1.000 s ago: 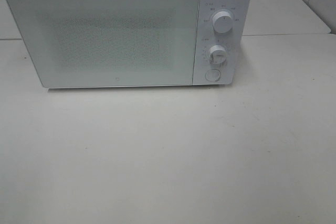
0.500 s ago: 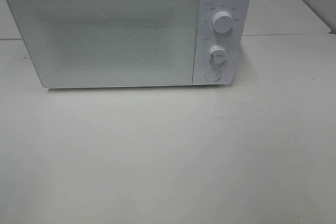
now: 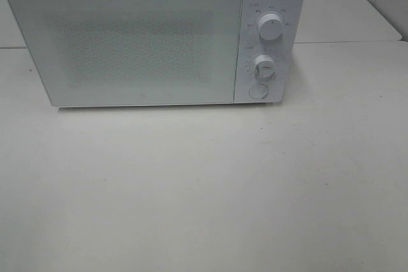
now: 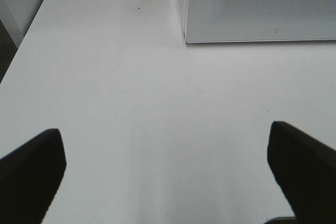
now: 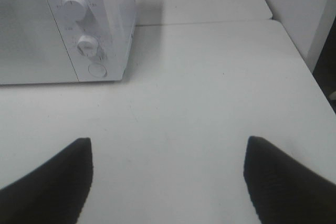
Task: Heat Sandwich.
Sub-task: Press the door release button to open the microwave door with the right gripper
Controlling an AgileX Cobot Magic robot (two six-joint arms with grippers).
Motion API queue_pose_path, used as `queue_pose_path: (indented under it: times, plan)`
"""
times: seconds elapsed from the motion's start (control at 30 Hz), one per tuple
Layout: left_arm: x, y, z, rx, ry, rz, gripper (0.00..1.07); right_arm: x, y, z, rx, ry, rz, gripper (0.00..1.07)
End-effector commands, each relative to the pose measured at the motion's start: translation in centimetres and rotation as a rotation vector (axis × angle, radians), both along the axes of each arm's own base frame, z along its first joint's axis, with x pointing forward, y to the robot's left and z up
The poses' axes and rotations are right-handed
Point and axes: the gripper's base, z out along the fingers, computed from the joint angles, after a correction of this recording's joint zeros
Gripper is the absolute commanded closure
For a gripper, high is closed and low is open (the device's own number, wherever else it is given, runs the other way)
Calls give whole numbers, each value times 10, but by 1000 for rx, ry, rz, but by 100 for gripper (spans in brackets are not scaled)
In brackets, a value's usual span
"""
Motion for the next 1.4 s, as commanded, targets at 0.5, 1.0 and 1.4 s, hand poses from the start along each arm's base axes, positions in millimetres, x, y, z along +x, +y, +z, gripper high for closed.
queue_pose_path:
  times: [0.5, 1.0, 1.4]
  plan:
    - [-3, 0, -1, -2, -24, -1, 5, 54, 6, 16, 15, -168, 15, 31]
    - [-3, 0, -1, -2, -24, -1, 5, 120, 11, 3, 13, -142, 21, 31]
    - [-3, 0, -1, -2, -24, -1, 5, 171, 15, -13, 13, -120, 25, 31]
